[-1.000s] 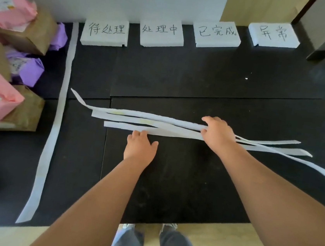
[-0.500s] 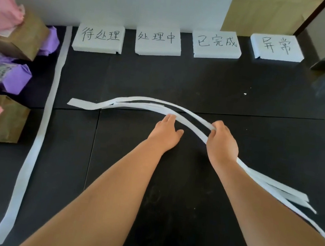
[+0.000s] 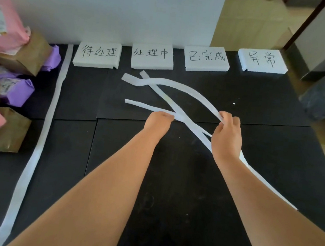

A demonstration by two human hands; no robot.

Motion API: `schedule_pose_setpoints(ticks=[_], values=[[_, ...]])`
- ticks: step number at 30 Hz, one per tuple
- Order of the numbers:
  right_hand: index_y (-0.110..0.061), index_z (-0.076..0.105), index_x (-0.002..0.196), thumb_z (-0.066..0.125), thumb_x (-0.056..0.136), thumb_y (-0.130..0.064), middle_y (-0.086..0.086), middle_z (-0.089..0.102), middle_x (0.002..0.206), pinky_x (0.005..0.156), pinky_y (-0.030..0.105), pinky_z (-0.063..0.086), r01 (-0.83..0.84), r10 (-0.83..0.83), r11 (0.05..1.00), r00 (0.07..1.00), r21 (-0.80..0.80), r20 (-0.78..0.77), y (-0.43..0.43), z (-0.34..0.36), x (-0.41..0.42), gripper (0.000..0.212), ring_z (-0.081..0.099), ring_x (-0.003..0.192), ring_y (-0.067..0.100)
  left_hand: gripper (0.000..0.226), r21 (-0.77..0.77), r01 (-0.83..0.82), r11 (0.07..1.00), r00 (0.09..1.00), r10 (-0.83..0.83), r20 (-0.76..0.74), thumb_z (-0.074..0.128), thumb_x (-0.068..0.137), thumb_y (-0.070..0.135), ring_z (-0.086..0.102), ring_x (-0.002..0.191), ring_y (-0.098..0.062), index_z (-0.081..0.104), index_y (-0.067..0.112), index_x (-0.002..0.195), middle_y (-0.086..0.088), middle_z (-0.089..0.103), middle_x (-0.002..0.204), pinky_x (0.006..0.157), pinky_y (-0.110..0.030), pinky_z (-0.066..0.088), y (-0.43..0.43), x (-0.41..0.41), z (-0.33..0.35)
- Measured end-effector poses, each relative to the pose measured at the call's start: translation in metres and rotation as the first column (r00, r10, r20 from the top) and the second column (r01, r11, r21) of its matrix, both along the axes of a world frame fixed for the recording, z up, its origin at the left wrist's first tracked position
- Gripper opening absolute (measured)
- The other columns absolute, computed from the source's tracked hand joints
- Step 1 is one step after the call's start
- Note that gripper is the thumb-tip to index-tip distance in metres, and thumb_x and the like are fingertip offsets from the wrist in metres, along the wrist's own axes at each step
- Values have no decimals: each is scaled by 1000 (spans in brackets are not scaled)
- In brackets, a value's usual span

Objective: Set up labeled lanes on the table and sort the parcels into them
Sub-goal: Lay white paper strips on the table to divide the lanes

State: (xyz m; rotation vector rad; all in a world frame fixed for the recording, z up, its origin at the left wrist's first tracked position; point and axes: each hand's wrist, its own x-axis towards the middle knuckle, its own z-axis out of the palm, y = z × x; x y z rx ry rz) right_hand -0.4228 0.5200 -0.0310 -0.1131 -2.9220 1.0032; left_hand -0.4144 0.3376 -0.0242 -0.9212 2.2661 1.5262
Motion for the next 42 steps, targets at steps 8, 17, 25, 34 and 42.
schedule_pose_setpoints(ticks=[8,17,25,34,42], values=[[-19,48,142,49,98,-2,5,50,113,93,32,41,-257,276,938,960,233,-53,-12,20,30,47,48,101,20,28,507,-304,807,935,355,-6,59,98,28,69,101,-17,63,12,121,-4,71,113,92,-35,57,-6,9,48],[-30,26,155,57,94,-4,2,51,117,95,32,42,-345,394,805,919,483,0,-20,47,44,73,50,105,18,28,506,-296,810,899,416,-140,62,93,5,73,87,-19,64,6,121,-12,71,108,79,-29,60,-31,23,87],[-13,60,119,53,100,-19,3,64,96,78,34,55,-164,160,922,986,352,40,-5,50,50,21,63,87,19,19,594,-380,709,747,614,-255,58,98,9,73,96,-22,65,12,115,-10,72,108,83,-36,61,-74,38,125],[-23,54,125,50,102,-22,-5,48,90,68,27,45,-292,334,844,942,451,-15,-27,69,61,23,50,82,13,27,471,-119,874,928,266,-259,72,90,21,70,86,-19,68,7,113,-11,71,107,77,-31,61,-21,55,125],[-31,44,142,65,87,-55,-9,60,105,85,30,44,-320,400,916,792,-244,461,-21,66,68,64,58,98,7,20,355,-220,909,917,316,-242,66,92,4,67,102,-22,71,11,110,-9,67,109,84,-36,60,-29,63,104]])
